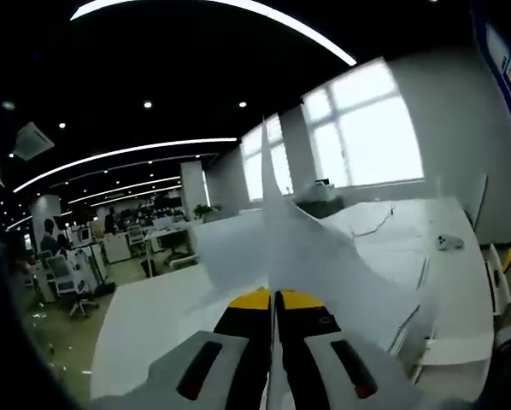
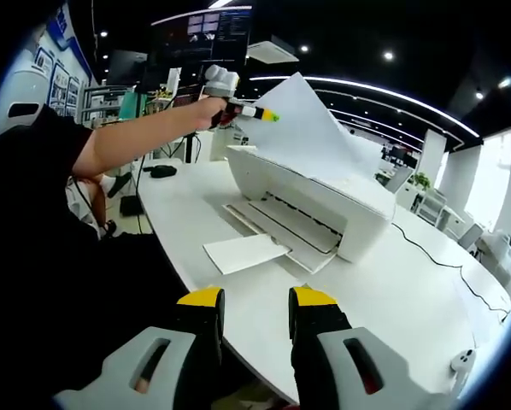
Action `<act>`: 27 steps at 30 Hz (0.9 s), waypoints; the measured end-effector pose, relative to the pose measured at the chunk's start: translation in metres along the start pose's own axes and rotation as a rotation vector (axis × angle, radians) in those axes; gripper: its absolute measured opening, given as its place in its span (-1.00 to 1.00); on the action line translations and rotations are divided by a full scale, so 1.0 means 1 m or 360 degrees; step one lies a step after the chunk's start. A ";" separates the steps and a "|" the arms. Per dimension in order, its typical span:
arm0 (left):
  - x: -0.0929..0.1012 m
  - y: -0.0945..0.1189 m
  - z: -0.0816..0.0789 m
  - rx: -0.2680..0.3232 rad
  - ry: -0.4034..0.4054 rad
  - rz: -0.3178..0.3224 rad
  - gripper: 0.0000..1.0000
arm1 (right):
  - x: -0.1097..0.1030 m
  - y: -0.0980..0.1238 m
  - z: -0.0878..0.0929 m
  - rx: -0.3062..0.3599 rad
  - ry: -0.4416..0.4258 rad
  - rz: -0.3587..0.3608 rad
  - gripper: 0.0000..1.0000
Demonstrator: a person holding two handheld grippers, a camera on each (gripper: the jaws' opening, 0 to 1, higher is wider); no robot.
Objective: Remove the paper from the printer output slot and place it on top of the printer
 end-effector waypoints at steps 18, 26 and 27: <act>-0.004 -0.011 0.019 -0.0077 0.0112 -0.0036 -0.89 | -0.004 -0.001 -0.004 0.0006 0.0013 0.0004 -0.48; 0.005 -0.019 0.020 -0.0105 0.0107 0.0001 -0.89 | -0.002 0.000 -0.002 0.0003 0.0005 0.0004 -0.48; 0.006 -0.020 0.020 -0.0110 0.0112 0.0007 -0.89 | -0.001 0.000 -0.002 0.0002 0.0003 0.0005 -0.48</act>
Point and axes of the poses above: the point that each gripper's makers call its tool centre point, and the gripper's own axes: y roughly backward along the fingers, x roughly to its right, z roughly out of its underside, the point moved 7 cm from there along y, roughly backward along the fingers, and after that the axes turned 15 degrees about -z, right-handed, at the moved point
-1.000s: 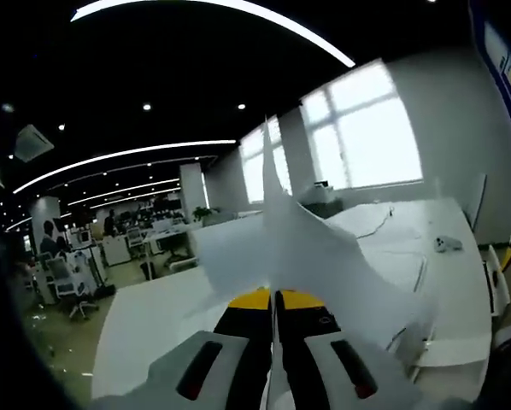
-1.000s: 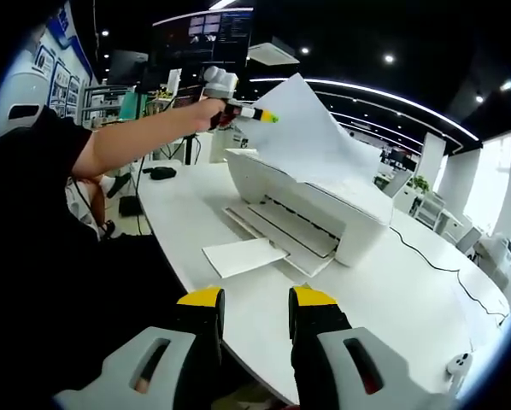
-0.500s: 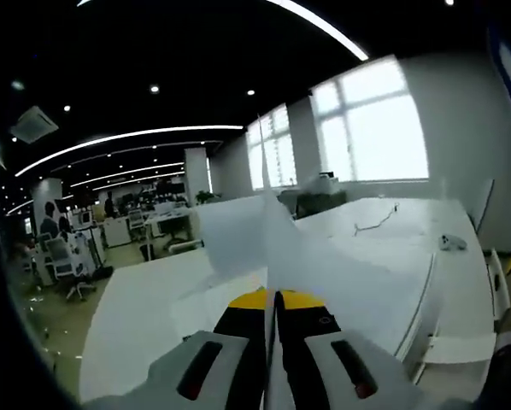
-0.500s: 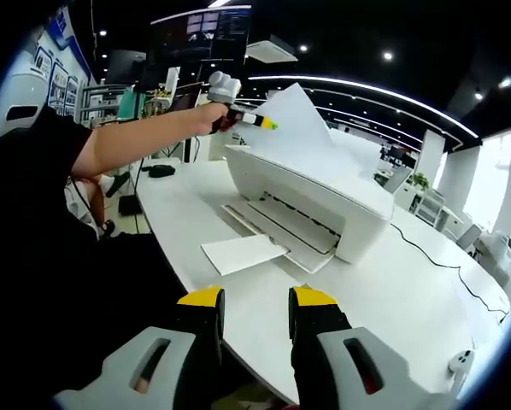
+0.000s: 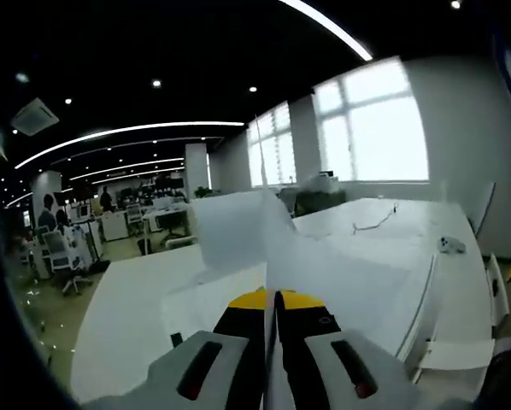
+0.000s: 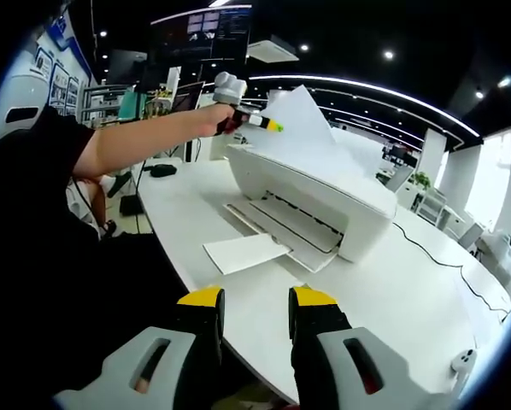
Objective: Remove the paper from the printer output slot and place it on top of the printer
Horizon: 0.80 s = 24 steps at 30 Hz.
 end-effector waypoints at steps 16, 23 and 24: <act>0.006 -0.014 0.017 -0.0184 0.0082 0.0117 -0.89 | -0.002 0.000 0.002 0.0002 -0.0004 -0.0007 -0.48; 0.005 -0.022 0.020 -0.0235 0.0121 0.0170 -0.89 | -0.001 -0.001 0.003 -0.0007 -0.0013 -0.0005 -0.48; 0.005 -0.024 0.021 -0.0247 0.0118 0.0178 -0.89 | -0.001 -0.001 0.003 -0.0007 -0.0013 -0.0006 -0.48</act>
Point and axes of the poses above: the point that each gripper's makers call its tool centre point, and the gripper's own axes: y roughly backward along the fingers, x roughly to its right, z roughly out of its underside, the point moved 7 cm from there along y, roughly backward along the fingers, and after that the axes turned 15 degrees about -z, right-handed, at the moved point
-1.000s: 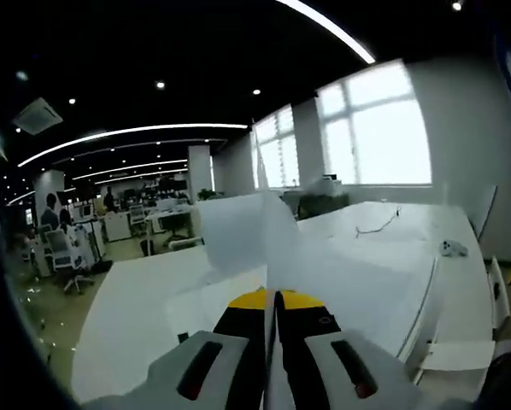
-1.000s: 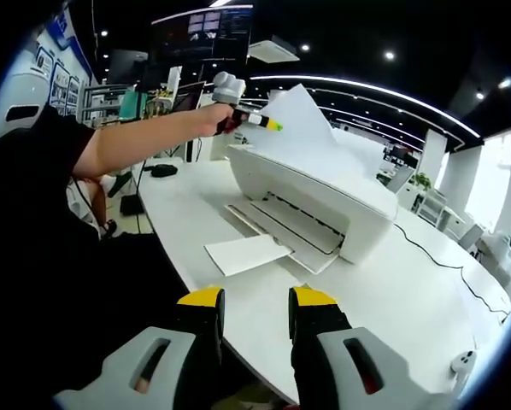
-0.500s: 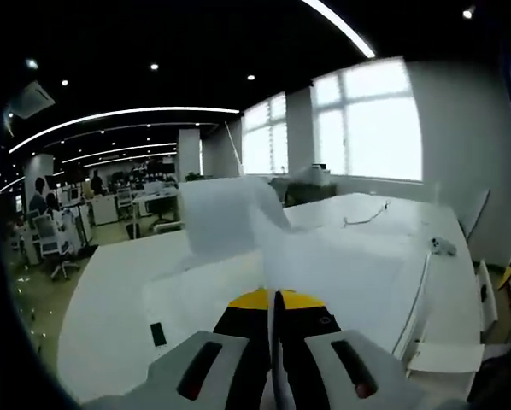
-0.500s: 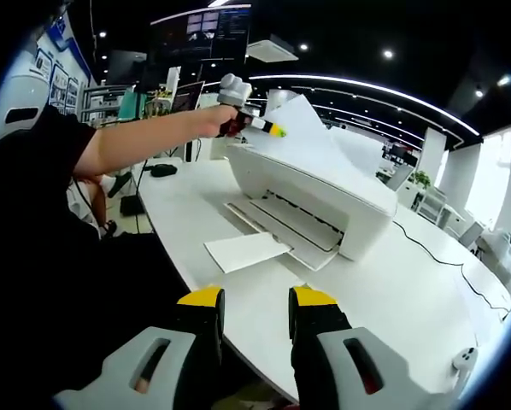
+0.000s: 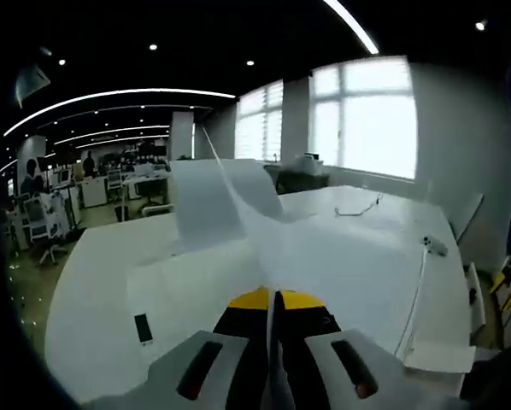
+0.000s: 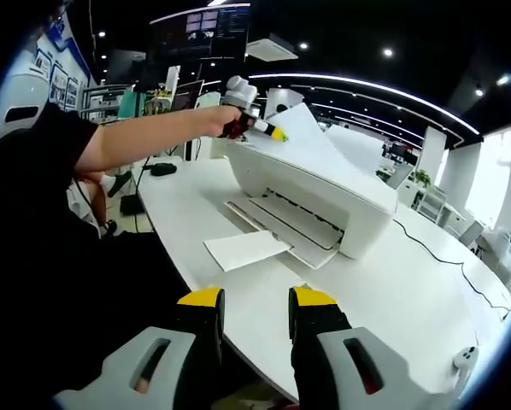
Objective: Remove the paper from the printer output slot and place it on top of the printer
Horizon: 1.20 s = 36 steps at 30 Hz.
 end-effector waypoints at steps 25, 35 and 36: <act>0.012 -0.013 0.004 -0.0094 -0.0192 -0.0026 -0.88 | 0.007 0.003 0.003 0.0011 -0.0014 0.0013 -0.48; 0.014 -0.017 0.004 -0.0113 -0.0267 -0.0029 -0.86 | 0.007 0.005 0.005 0.0008 -0.0020 0.0023 -0.48; 0.014 -0.017 0.004 -0.0110 -0.0306 -0.0044 -0.84 | 0.007 0.005 0.005 0.0010 -0.0021 0.0022 -0.48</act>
Point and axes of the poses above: the point that each gripper's makers call its tool centre point, and the gripper's own axes: y roughly backward along the fingers, x roughly to its right, z roughly out of its underside, the point moved 7 cm from there along y, roughly backward along the fingers, and after that the axes turned 15 degrees about -z, right-handed, at the moved point
